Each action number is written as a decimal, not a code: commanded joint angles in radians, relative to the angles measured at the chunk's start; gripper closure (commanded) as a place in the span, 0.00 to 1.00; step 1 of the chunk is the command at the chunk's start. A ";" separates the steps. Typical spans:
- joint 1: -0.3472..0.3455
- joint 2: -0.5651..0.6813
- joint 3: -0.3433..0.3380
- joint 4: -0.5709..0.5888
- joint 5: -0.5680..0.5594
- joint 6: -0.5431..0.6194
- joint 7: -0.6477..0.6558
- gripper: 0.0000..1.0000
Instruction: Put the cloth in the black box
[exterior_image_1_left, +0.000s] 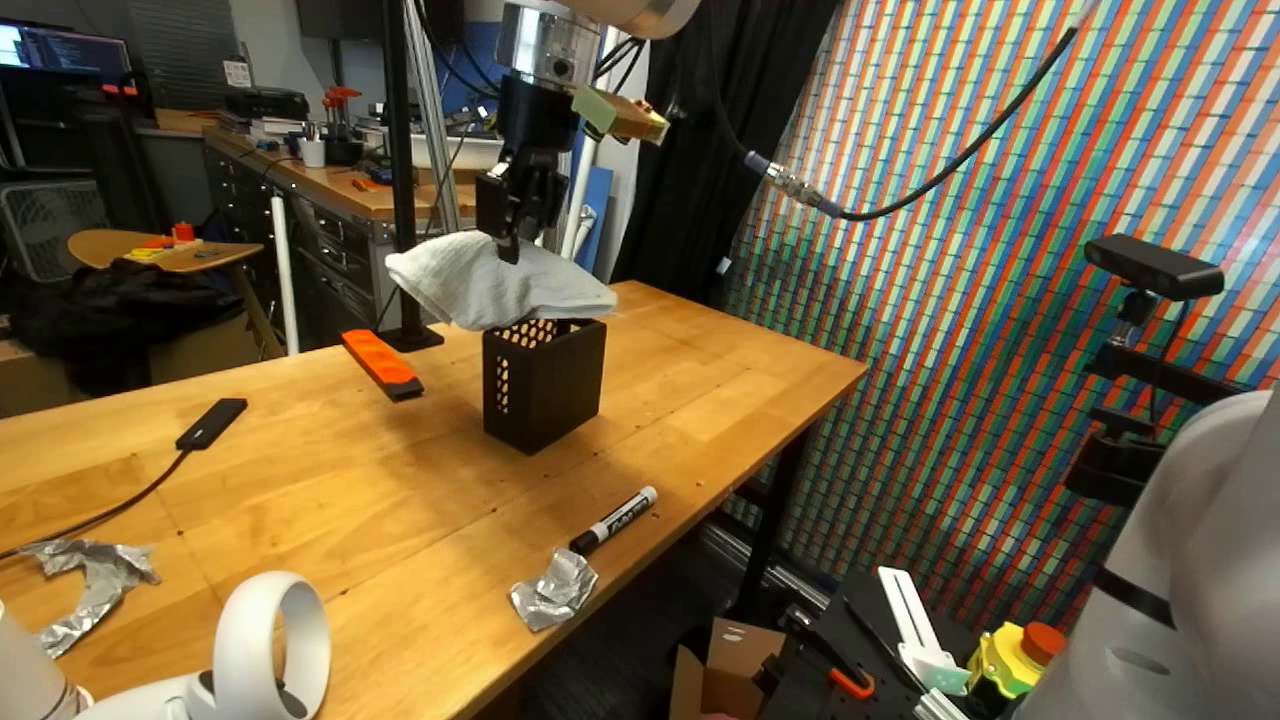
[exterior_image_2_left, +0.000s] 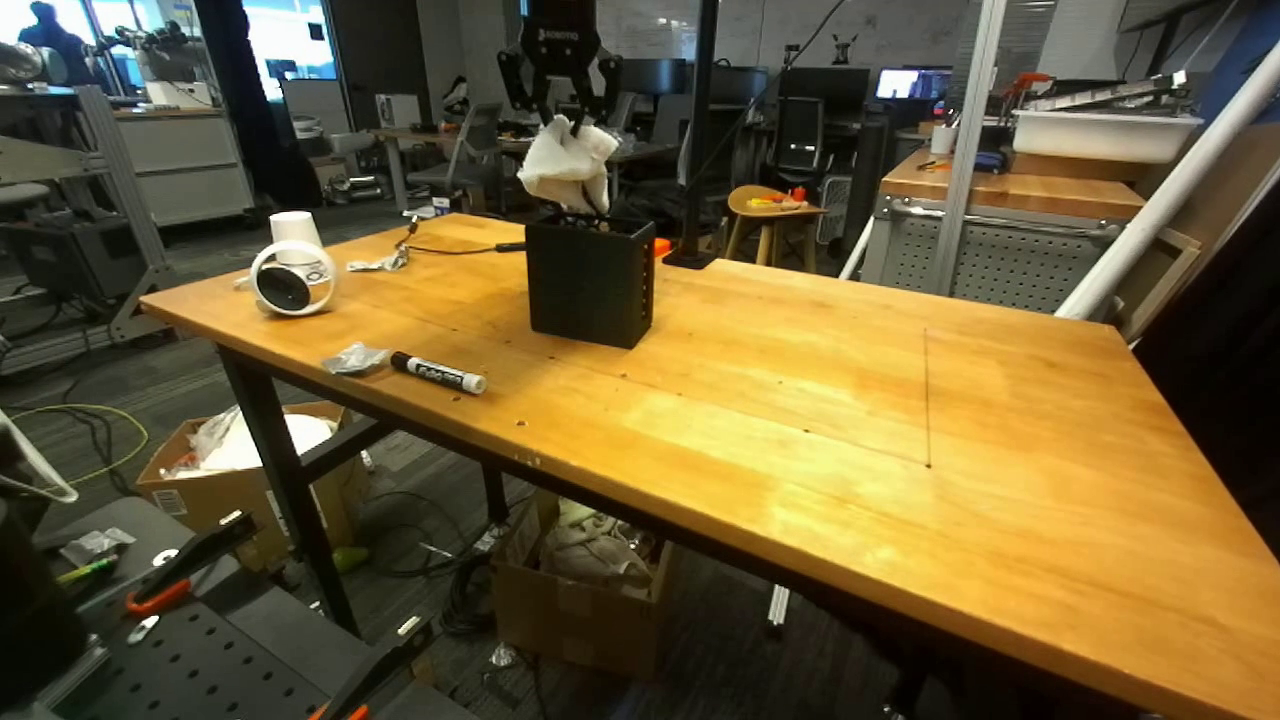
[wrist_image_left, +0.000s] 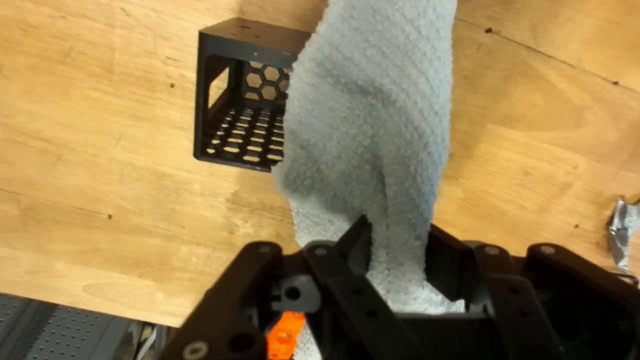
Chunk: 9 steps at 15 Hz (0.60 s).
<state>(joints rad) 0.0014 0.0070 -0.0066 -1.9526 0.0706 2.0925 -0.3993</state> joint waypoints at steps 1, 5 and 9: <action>-0.012 0.043 -0.008 0.023 -0.088 -0.002 0.050 0.86; -0.029 0.080 -0.018 0.029 -0.143 -0.015 0.070 0.86; -0.040 0.113 -0.020 0.029 -0.145 -0.029 0.067 0.86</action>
<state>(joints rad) -0.0350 0.0921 -0.0252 -1.9526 -0.0582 2.0890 -0.3469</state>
